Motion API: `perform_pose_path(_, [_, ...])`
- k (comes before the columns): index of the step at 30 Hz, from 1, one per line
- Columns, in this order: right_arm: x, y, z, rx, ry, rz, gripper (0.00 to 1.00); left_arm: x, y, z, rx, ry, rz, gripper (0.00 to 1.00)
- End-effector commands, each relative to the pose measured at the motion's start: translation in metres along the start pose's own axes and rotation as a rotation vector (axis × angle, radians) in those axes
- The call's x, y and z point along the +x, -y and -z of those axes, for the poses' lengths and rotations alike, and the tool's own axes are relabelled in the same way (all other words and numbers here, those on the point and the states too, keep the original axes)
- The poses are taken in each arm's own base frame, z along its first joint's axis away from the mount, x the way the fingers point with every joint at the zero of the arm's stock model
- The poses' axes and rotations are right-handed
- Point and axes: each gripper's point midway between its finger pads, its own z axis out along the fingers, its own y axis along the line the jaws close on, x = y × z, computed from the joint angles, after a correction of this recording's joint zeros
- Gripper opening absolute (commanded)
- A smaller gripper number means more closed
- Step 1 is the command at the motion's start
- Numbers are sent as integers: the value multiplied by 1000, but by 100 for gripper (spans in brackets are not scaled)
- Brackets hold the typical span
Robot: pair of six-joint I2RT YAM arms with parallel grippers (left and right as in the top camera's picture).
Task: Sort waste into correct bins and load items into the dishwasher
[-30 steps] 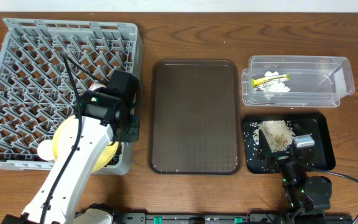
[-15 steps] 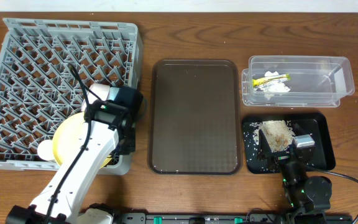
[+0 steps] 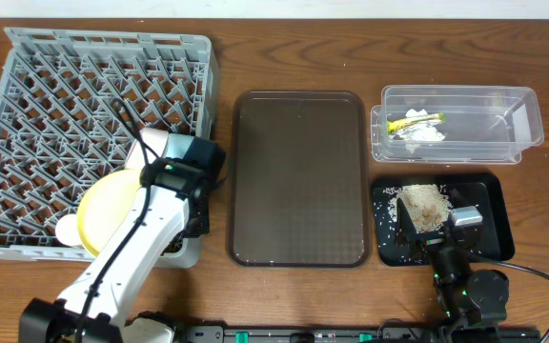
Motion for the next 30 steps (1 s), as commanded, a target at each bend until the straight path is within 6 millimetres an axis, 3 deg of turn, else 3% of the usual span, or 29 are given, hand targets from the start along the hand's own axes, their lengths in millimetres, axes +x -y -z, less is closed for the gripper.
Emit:
perform_pose_path(1, [1, 2, 0, 9, -2, 4, 99, 0, -1, -8, -39, -15, -4, 29])
perform_pose_path(6, [1, 2, 0, 10, -3, 4, 99, 1, 0, -10, -46, -29, -10, 8])
perform_pose_path(11, [1, 2, 0, 9, -2, 4, 99, -4, -1, -2, -37, -12, -4, 8])
perform_pose_path(22, [1, 2, 0, 10, -2, 4, 99, -36, 4, 54, 93, 158, -92, 8])
perform_pose_path(30, [1, 2, 0, 9, -2, 4, 99, -45, -1, 64, 78, 198, -92, 8])
